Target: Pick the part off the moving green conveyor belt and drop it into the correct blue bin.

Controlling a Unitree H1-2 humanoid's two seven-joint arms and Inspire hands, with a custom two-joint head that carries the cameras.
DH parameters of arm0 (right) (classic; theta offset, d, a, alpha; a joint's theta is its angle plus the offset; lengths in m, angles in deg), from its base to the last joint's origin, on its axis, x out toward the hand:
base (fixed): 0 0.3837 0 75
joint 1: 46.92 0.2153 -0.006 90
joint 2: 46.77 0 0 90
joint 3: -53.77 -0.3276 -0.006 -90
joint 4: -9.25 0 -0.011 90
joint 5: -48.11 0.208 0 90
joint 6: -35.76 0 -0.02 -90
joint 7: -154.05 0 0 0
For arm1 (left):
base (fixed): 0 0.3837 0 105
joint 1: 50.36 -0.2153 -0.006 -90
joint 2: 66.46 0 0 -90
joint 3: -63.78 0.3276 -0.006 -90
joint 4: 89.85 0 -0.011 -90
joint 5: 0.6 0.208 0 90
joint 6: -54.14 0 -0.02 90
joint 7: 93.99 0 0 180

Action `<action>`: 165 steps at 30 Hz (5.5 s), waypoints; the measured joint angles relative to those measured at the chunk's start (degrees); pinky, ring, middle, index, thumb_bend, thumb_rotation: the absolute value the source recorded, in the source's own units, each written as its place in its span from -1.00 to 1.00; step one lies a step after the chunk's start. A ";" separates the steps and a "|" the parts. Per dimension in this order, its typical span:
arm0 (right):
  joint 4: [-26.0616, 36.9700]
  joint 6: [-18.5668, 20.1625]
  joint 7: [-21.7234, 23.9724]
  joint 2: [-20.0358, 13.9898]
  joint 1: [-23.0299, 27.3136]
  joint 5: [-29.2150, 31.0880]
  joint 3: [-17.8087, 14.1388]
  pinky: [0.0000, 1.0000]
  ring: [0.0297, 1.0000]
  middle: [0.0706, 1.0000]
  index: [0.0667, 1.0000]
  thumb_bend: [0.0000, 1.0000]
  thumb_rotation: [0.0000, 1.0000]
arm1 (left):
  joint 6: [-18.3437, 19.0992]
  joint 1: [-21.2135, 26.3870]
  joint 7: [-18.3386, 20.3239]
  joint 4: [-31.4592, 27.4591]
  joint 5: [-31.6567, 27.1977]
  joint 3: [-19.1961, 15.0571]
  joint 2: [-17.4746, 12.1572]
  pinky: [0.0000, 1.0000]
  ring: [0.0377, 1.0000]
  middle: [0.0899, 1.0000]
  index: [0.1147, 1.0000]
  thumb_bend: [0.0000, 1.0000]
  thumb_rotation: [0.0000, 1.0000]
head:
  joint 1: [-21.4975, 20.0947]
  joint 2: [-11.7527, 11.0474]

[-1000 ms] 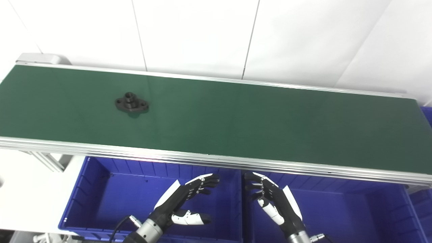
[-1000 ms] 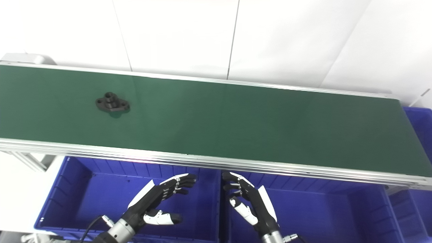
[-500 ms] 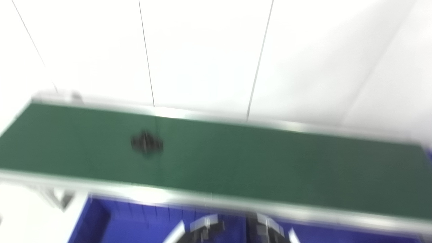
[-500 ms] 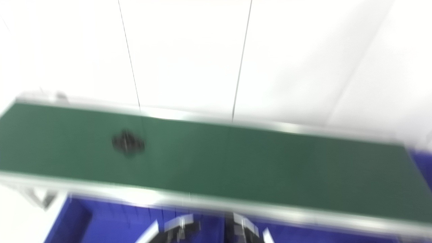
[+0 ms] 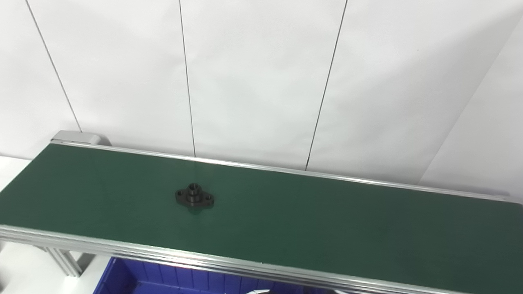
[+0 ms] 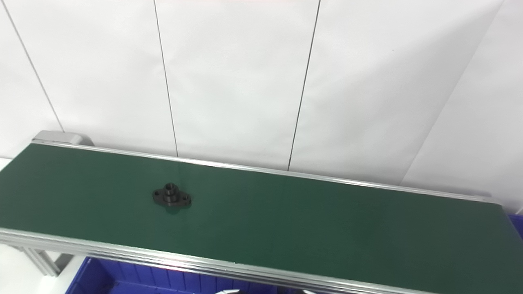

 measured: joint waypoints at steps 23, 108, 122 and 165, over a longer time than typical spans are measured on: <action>11.98 2.13 -1.98 2.26 10.97 -9.56 -7.43 0.06 0.31 0.55 0.56 0.80 0.70 | 0.05 0.20 0.08 -0.86 -0.02 0.27 -0.01 0.50 0.68 0.70 0.67 0.77 0.28 | -1.67 2.37; -33.34 27.69 8.85 10.10 51.27 -43.56 10.33 0.23 0.34 0.46 0.59 0.86 0.34 | 2.35 0.71 -1.13 -3.08 1.34 2.52 2.59 0.51 0.67 0.69 0.68 0.77 0.24 | -0.62 4.04; -38.58 27.70 7.77 8.44 52.92 -44.58 12.04 0.10 0.26 0.41 0.50 0.82 0.30 | 2.88 -0.65 -1.42 -5.33 1.27 2.69 2.74 0.53 0.68 0.70 0.67 0.76 0.22 | -0.70 5.36; -32.45 38.17 19.40 5.11 54.10 -42.93 15.44 -0.43 -0.30 -0.14 -0.08 0.02 -0.71 | 4.73 -1.23 -0.90 -7.88 0.97 2.76 1.89 0.60 0.72 0.74 0.77 0.71 0.29 | -3.34 7.91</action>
